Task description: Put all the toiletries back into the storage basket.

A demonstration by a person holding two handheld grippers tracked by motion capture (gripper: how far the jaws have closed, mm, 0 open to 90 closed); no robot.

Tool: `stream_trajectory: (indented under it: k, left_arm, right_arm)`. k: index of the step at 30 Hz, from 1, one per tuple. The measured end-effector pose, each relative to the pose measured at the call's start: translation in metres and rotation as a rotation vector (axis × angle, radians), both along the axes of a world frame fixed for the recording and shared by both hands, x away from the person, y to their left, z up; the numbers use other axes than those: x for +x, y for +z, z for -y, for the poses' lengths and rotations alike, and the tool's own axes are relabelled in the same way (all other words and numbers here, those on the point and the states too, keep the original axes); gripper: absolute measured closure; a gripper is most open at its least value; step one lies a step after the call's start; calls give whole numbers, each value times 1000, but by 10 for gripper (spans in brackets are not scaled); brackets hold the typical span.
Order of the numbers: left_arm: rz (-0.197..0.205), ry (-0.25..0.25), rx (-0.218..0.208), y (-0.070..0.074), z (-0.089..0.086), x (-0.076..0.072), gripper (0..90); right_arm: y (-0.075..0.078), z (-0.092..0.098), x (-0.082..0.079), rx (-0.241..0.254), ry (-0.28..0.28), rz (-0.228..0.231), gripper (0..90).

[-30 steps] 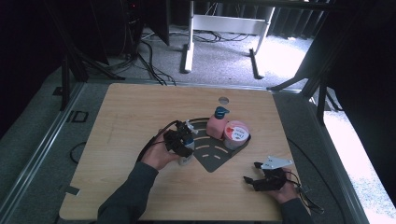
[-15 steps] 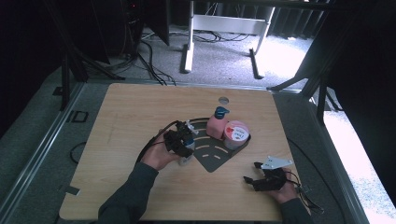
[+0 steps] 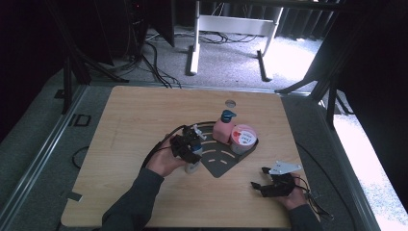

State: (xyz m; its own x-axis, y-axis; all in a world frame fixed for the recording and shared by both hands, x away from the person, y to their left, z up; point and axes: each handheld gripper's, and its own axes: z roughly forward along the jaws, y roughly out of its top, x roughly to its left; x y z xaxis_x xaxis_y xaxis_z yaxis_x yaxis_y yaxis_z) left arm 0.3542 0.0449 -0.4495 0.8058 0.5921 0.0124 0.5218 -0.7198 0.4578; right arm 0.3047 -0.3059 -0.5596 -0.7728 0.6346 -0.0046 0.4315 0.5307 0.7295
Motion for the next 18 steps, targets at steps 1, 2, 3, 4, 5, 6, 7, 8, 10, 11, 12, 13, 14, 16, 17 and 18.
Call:
stream_trajectory:
  k: [1,2,3,4,5,6,7,8,10,11,12,13,14,16,17,18]
  left_arm:
    - [2,-4,2,1,1,0,549]
    - [0,-13,5,3,3,-1,548]
    - [0,-19,4,4,4,-2,549]
    - [0,-19,4,4,4,-2,548]
    - [2,-29,0,6,5,-3,548]
    - [2,-29,0,6,5,-3,548]
    - [3,-32,-2,7,7,-4,548]
    - [3,-39,-4,8,8,-4,549]
    - [5,-47,-1,9,10,-4,548]
    - [6,-47,-5,10,11,-4,548]
    - [6,-49,-8,10,12,-4,548]
    - [3,-49,-11,10,12,-4,548]
    - [1,-51,-15,11,13,-3,548]
    - [-1,-56,-20,11,14,-3,549]
    - [-2,-56,-19,12,15,-3,549]
    - [-1,-61,-16,12,16,-3,548]
  right_arm:
    - [0,0,0,0,0,0,219]
    - [0,0,0,1,0,0,219]
    - [0,0,0,1,0,0,219]
    - [0,0,0,1,0,0,219]
    - [0,0,0,-1,0,1,219]
    - [0,0,0,-1,0,1,219]
    - [0,0,0,0,1,2,219]
    - [0,0,0,0,0,1,219]
    - [0,0,0,0,0,1,219]
    - [0,0,0,1,0,1,219]
    - [0,0,0,1,0,1,219]
    - [0,0,0,1,0,1,219]
    - [0,0,0,1,0,1,219]
    - [0,0,0,0,0,1,219]
    - [0,0,0,0,0,1,219]
    - [0,0,0,1,0,1,219]
